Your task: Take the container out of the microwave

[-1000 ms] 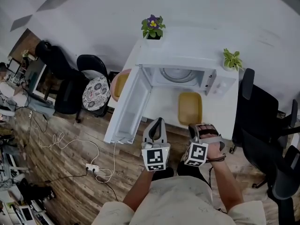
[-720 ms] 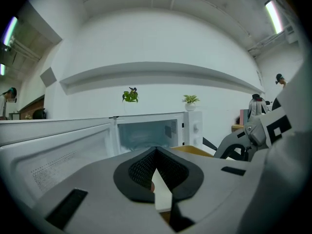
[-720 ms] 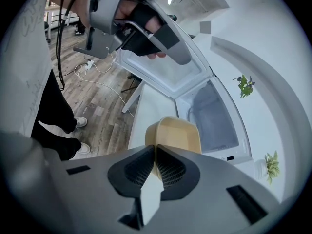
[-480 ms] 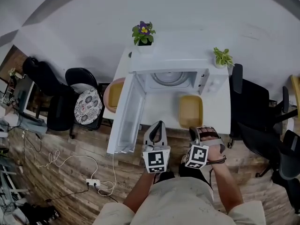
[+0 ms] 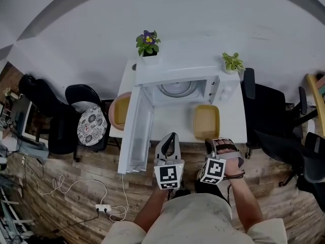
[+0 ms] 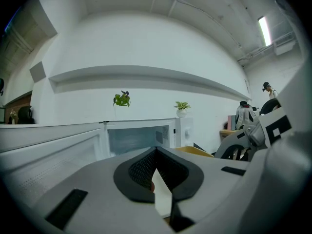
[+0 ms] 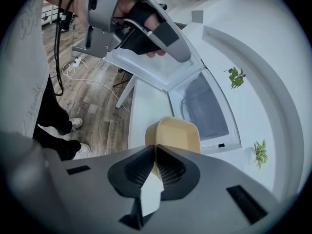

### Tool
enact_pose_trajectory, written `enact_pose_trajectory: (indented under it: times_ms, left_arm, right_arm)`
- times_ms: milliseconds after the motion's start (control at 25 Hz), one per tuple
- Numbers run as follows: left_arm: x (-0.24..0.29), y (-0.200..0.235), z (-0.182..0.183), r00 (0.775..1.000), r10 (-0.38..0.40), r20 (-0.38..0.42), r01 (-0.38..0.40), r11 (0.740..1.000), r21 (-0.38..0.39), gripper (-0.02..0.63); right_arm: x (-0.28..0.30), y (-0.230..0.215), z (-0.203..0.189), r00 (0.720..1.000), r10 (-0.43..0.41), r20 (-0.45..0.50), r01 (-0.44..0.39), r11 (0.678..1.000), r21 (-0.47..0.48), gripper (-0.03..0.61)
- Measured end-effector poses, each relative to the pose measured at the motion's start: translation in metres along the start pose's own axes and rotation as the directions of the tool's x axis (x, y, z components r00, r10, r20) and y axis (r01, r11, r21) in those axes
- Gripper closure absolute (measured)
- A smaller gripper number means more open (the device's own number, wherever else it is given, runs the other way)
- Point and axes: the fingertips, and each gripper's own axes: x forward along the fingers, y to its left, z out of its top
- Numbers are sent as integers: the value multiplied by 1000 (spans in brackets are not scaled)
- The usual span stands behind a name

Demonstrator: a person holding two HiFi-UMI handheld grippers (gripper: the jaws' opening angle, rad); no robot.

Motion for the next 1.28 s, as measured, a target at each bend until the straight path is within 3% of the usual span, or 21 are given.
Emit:
enact_pose_trajectory:
  times_ms: [360, 760, 1280]
  left_arm:
    - [7, 3, 4, 1000, -27, 12, 27, 999, 20, 607]
    - [10, 1, 14, 998, -43, 37, 42, 998, 35, 607]
    - [7, 4, 35, 995, -43, 89, 36, 997, 75, 607]
  right_arm:
    - [-7, -14, -4, 999, -30, -30, 31, 999, 42, 546]
    - [-18, -28, -8, 996, -70, -49, 72, 997, 36, 546]
    - [-32, -55, -1, 983, -181, -24, 181, 983, -5, 546]
